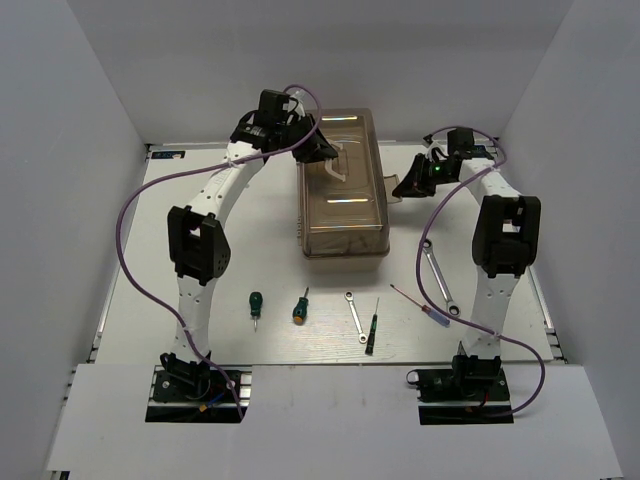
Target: Sort the tools into containers
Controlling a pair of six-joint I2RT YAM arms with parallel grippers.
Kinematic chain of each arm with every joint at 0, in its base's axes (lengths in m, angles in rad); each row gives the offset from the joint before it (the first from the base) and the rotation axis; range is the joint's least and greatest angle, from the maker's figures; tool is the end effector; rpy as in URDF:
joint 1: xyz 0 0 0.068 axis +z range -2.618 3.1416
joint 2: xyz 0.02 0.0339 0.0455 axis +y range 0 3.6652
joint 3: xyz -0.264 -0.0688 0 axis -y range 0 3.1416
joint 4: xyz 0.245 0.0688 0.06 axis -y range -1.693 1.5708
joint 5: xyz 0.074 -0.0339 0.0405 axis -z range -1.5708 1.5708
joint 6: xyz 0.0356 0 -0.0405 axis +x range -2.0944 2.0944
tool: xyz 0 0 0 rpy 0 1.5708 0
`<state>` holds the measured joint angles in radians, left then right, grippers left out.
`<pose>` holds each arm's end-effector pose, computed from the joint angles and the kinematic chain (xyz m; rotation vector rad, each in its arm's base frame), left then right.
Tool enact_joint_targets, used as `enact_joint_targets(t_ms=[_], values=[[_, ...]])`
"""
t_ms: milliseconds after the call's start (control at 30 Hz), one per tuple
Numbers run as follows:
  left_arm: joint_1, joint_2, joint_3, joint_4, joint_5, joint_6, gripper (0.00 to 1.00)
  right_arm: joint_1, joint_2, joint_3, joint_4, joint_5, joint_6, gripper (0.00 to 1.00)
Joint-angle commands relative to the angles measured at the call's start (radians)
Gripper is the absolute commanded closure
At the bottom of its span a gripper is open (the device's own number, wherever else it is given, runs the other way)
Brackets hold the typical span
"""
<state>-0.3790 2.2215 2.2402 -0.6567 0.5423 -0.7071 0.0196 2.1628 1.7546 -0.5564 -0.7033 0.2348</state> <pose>0.4649 -0.2049 0.3259 -0.0592 2.3685 -1.1688 0.4731 0.0323 0.2073 -0.0164 2.4731 0.9917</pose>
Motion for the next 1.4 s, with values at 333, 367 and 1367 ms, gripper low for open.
enact_joint_targets(t_ms=[333,367,1367], values=[[0.201,-0.236,-0.051,-0.078,-0.048,0.101,1.00,-0.104,-0.095,-0.061,0.066,0.120,-0.040,1.00],[0.201,-0.247,-0.066,-0.078,-0.048,0.113,1.00,-0.109,-0.093,-0.061,0.062,0.119,-0.040,1.00],[0.364,-0.503,-0.243,-0.287,-0.346,0.207,0.29,-0.162,-0.231,-0.110,-0.019,0.013,-0.178,0.42]])
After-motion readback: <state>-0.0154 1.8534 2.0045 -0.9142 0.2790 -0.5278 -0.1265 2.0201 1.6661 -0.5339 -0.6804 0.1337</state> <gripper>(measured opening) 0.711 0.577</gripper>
